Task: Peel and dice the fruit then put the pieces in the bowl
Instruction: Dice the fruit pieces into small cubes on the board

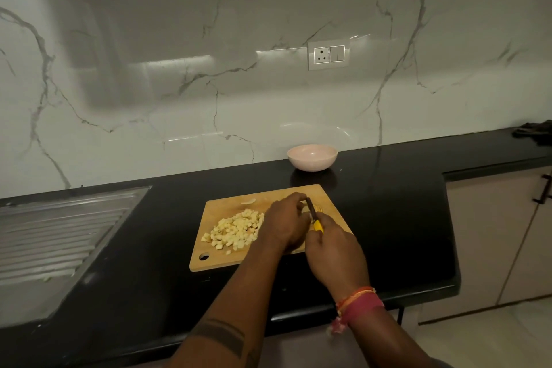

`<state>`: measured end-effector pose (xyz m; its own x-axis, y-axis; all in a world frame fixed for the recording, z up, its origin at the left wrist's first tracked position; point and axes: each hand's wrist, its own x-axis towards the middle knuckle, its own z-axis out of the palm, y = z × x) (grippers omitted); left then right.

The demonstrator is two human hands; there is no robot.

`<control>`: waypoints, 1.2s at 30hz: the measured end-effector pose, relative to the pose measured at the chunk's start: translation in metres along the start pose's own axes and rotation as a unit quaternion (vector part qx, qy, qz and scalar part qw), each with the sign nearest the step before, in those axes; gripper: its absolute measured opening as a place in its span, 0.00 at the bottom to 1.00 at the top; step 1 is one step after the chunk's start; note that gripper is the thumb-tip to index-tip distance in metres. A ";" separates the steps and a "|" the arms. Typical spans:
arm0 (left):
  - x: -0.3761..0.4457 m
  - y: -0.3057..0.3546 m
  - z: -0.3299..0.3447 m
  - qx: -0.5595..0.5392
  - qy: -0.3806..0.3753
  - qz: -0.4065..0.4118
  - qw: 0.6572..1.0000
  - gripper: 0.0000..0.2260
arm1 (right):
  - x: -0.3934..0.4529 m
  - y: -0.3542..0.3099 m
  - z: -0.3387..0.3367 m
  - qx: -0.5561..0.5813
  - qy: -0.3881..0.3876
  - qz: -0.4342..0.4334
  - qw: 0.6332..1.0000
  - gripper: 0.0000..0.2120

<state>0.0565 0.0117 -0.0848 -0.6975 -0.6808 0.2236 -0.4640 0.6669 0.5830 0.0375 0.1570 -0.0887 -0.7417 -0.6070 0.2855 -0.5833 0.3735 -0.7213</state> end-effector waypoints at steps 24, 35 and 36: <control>-0.006 -0.009 -0.003 -0.001 0.018 0.016 1.000 0.11 | -0.003 0.002 0.000 0.036 -0.003 0.011 0.999 0.22; -0.014 -0.019 -0.011 0.026 0.039 0.048 0.998 0.16 | -0.004 0.000 0.000 0.007 -0.007 -0.011 1.000 0.24; -0.015 -0.023 -0.013 0.039 0.042 0.050 0.997 0.17 | -0.004 0.000 0.000 -0.007 -0.011 -0.016 1.000 0.24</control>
<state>0.0849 0.0028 -0.0916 -0.6955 -0.6306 0.3445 -0.4376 0.7520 0.4929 0.0408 0.1594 -0.0904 -0.7150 -0.6345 0.2935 -0.6109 0.3630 -0.7036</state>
